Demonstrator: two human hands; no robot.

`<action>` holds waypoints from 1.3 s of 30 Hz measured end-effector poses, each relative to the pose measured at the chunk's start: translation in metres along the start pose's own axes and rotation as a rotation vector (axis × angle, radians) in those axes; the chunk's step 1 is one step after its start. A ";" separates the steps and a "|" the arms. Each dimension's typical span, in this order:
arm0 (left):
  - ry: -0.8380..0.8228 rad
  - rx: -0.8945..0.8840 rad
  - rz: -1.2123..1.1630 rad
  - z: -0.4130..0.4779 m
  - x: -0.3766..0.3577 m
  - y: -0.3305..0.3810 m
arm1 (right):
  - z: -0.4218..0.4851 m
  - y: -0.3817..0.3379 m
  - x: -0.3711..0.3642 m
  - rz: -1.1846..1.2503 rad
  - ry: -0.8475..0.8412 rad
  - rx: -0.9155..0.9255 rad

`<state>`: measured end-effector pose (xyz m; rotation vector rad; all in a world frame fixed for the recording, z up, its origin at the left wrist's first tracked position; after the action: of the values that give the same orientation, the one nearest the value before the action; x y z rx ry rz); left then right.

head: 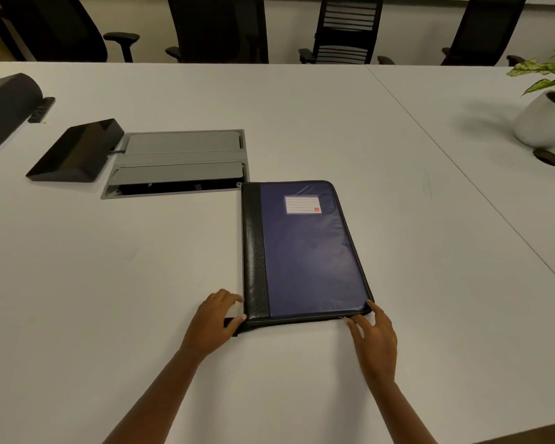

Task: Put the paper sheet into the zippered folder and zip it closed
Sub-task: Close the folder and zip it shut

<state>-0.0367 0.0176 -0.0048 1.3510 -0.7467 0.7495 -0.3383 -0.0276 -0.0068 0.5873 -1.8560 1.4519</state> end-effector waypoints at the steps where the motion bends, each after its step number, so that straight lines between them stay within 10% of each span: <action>1: -0.008 -0.020 0.010 0.004 -0.003 0.008 | -0.001 -0.001 0.000 -0.015 0.015 0.029; 22: -0.566 -0.320 0.630 0.071 -0.099 0.094 | 0.010 0.001 0.004 -0.077 0.010 0.208; 39: -0.563 -0.484 0.756 0.070 -0.098 0.102 | 0.093 0.013 0.025 -0.216 -0.135 0.155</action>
<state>-0.1785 -0.0488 -0.0228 0.8072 -1.8200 0.6913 -0.3868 -0.1123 -0.0079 0.9525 -1.7280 1.4489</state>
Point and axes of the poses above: each hand's wrist, its own z-axis towards the middle knuckle, its own x-axis out of the back of the hand, y = z × x, the point moved 4 cm from there along z, towards the middle knuckle, and after that the axes turned 7 degrees about -x, right-handed, at the moved point
